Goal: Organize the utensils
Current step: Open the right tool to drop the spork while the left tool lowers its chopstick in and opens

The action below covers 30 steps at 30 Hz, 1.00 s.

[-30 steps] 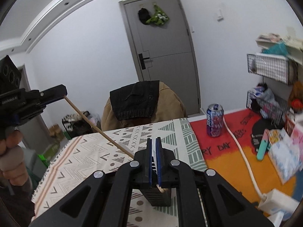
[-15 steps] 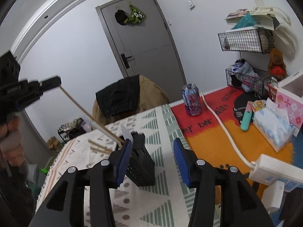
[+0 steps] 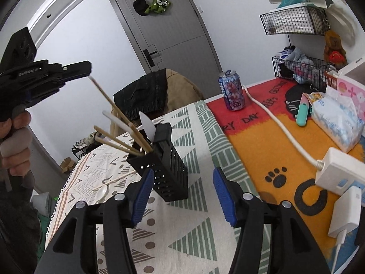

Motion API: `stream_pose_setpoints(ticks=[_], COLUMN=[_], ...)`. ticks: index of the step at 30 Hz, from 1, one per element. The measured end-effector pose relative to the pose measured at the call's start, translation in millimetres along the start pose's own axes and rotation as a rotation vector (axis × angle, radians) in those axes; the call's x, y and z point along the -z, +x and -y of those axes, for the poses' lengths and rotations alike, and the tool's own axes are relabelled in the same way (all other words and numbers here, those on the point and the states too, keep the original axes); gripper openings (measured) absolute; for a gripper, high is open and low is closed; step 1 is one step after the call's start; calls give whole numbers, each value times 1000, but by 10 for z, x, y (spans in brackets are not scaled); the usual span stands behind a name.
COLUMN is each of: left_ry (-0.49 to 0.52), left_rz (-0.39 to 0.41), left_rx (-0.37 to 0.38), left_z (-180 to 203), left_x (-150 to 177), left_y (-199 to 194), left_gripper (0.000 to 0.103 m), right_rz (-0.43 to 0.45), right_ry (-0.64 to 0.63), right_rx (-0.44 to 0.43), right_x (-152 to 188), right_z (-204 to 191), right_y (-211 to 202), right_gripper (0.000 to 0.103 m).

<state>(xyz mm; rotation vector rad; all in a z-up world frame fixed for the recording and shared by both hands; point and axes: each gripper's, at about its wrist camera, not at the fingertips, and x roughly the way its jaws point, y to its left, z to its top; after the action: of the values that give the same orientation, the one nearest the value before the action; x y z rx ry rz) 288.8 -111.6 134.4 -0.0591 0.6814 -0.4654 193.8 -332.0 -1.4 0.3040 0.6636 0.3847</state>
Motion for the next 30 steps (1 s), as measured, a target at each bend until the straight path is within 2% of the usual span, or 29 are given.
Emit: stream_pose_setpoints(ticks=[1,2,5,7,11,13,21,30], left_ry=[-15,-26,-54,-79,-117,-137,-210,-290], left_rz=[14,32,58,70,86,82,64,30], left_rx=[6,7,-9,-15,-41,-66,-133,-165], left_z=[-34,-61,-170,-263,-469,-578,-973,-1320], left_x=[19,37,109,166,342,460,907,1363], left_y=[-11,-36,-122,-180,-304,-346,-520,-641], left_gripper=[52,67,70,81,95,96,97,97], right_rz=[-4,-8,-13,-4,26,40,40,-17], right_ry=[4,7,14,15,5,-1,-8,-46], right_rx=[0,-2,-4,4,9,7,-19,-52], right_x=[21,41,120,157,227,270,422,590], right_z=[-3,-9,-39,-66,-150,-203,-352,-574], right_y=[13,25,65,73,70,67,110,260], right_gripper=[57,58,66,76,89,96,96,96])
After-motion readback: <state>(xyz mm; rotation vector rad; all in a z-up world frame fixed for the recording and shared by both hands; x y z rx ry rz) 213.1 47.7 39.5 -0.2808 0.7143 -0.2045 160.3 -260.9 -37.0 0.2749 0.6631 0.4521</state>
